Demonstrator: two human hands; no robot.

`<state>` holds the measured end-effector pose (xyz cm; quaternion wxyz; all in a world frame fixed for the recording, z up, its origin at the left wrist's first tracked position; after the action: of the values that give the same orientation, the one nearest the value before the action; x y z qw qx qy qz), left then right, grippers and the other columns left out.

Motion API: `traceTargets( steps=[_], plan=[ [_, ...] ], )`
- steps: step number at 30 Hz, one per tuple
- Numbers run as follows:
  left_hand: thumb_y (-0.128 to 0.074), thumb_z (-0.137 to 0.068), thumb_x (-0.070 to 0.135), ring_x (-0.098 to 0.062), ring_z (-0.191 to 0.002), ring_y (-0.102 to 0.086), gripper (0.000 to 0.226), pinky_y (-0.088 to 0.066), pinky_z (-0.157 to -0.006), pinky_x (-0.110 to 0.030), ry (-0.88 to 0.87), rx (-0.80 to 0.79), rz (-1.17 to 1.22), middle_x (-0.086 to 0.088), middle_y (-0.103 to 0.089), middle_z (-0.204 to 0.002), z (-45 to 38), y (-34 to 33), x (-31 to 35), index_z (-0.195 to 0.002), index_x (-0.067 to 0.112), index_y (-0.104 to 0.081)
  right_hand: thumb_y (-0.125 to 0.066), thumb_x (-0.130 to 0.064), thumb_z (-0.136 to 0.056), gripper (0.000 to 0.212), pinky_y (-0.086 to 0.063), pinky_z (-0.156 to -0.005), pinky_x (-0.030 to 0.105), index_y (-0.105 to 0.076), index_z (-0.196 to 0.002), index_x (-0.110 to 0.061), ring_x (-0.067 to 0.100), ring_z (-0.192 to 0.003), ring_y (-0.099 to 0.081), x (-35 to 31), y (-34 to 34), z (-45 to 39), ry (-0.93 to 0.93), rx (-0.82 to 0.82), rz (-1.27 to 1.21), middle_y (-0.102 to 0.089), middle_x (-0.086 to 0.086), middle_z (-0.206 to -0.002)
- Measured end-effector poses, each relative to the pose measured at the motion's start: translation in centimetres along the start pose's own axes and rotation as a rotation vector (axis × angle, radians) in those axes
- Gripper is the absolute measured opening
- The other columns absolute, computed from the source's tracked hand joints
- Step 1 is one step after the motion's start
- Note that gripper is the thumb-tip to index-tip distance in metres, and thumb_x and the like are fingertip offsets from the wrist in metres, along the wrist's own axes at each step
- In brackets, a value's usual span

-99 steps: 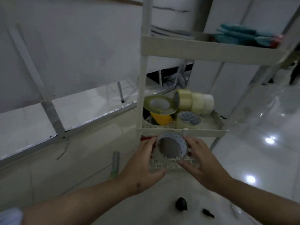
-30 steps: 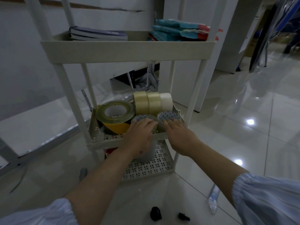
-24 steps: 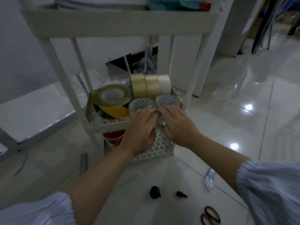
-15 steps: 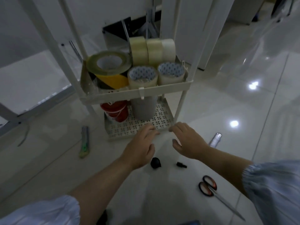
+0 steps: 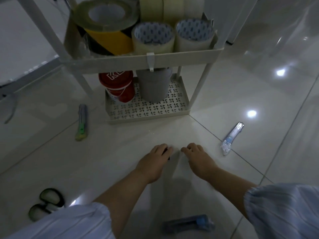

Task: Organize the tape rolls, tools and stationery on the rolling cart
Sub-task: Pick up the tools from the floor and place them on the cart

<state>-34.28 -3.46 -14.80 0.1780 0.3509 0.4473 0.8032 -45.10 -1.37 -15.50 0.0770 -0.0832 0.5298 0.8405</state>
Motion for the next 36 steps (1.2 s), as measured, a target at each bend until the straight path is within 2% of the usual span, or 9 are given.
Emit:
traceTargets(
  steps=[6,12,16,19,23,26,28,32,36],
  plan=[
    [-0.047,-0.087,-0.001,-0.027,-0.120,-0.035,0.049,-0.046,-0.087,-0.040,0.070,0.038,0.018,-0.010,-0.031,-0.133,-0.3,-0.8,-0.8,-0.133,0.012,-0.035,-0.046,0.004,-0.085,0.043,-0.039,-0.097,0.036,-0.041,-0.126,-0.009,0.028,-0.114,-0.038,-0.2,-0.5,-0.8,0.077,0.019,0.007,-0.040,0.014,-0.127],
    [-0.050,-0.090,0.012,-0.027,-0.118,-0.041,0.051,-0.046,-0.085,-0.041,0.102,0.138,0.067,-0.007,-0.034,-0.134,-0.1,1.9,-1.7,-0.138,0.019,-0.033,-0.046,0.006,-0.083,0.036,-0.039,-0.094,0.035,-0.053,-0.117,-0.004,0.033,-0.109,-0.048,-1.2,2.0,-2.5,0.157,0.140,-0.141,-0.049,0.018,-0.120],
    [-0.049,-0.092,0.017,-0.027,-0.120,-0.041,0.047,-0.046,-0.088,-0.041,0.128,0.172,0.025,-0.007,-0.035,-0.136,0.8,3.4,-2.6,-0.137,0.018,-0.036,-0.056,0.010,-0.075,0.027,-0.041,-0.082,0.024,-0.061,-0.100,0.002,0.035,-0.092,-0.059,-5.3,8.2,-1.7,0.381,0.360,-0.195,-0.060,0.022,-0.101],
    [-0.049,-0.092,0.020,-0.028,-0.119,-0.043,0.046,-0.047,-0.087,-0.039,0.094,0.232,0.008,-0.009,-0.037,-0.135,1.5,4.9,-2.7,-0.137,0.016,-0.037,-0.057,0.007,-0.074,0.025,-0.050,-0.080,0.034,-0.062,-0.098,0.003,0.034,-0.087,-0.063,-9.2,13.9,-0.6,0.545,0.524,-0.147,-0.064,0.022,-0.097],
    [-0.051,-0.091,0.021,-0.028,-0.112,-0.047,0.045,-0.049,-0.083,-0.041,0.068,0.398,0.005,-0.008,-0.041,-0.132,2.6,9.5,-2.9,-0.134,0.015,-0.040,-0.057,0.008,-0.077,0.026,-0.047,-0.087,0.033,-0.062,-0.103,0.004,0.033,-0.093,-0.063,-14.1,22.0,0.5,0.695,0.766,-0.092,-0.065,0.023,-0.103],
    [-0.050,-0.091,0.025,-0.027,-0.114,-0.046,0.044,-0.047,-0.085,-0.039,0.050,0.480,-0.043,-0.006,-0.040,-0.134,3.9,13.3,-3.4,-0.133,0.016,-0.039,-0.054,0.008,-0.080,0.025,-0.054,-0.077,0.042,-0.061,-0.104,0.004,0.034,-0.093,-0.063,-17.6,27.0,1.2,0.769,0.904,-0.088,-0.064,0.023,-0.106],
    [-0.050,-0.091,0.026,-0.027,-0.116,-0.047,0.044,-0.047,-0.085,-0.037,0.035,0.536,-0.090,-0.007,-0.042,-0.135,5.1,15.9,-3.8,-0.133,0.016,-0.040,-0.052,0.009,-0.080,0.026,-0.056,-0.070,0.043,-0.059,-0.105,0.005,0.036,-0.091,-0.062,-19.6,29.3,0.9,0.783,0.929,-0.103,-0.063,0.023,-0.106],
    [-0.057,-0.078,0.021,-0.032,-0.092,-0.063,0.041,-0.054,-0.067,-0.035,-0.009,0.696,-0.147,-0.015,-0.060,-0.113,8.0,21.3,-3.7,-0.116,0.008,-0.053,-0.055,0.012,-0.075,0.033,-0.055,-0.070,0.047,-0.058,-0.107,0.005,0.040,-0.091,-0.063,-21.7,30.7,-2.1,0.704,0.852,-0.058,-0.063,0.027,-0.106],
    [-0.042,-0.086,0.028,-0.035,-0.099,-0.057,0.042,-0.056,-0.072,-0.041,-0.057,0.821,-0.070,-0.017,-0.052,-0.120,9.9,25.2,-3.8,-0.125,0.012,-0.043,-0.048,-0.002,-0.078,0.035,-0.053,-0.073,0.047,-0.059,-0.112,0.000,0.040,-0.088,-0.064,-22.1,29.9,-4.1,0.630,0.788,-0.044,-0.067,0.025,-0.103]
  ],
)
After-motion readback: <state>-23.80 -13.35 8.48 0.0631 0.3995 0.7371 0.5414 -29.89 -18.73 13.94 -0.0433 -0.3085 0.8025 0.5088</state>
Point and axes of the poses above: each hand's wrist, its own z-axis away from the middle knuckle, its own y-axis out of the back of the hand, x = y × z, the point moved 9 cm from there along -z, towards the middle knuckle
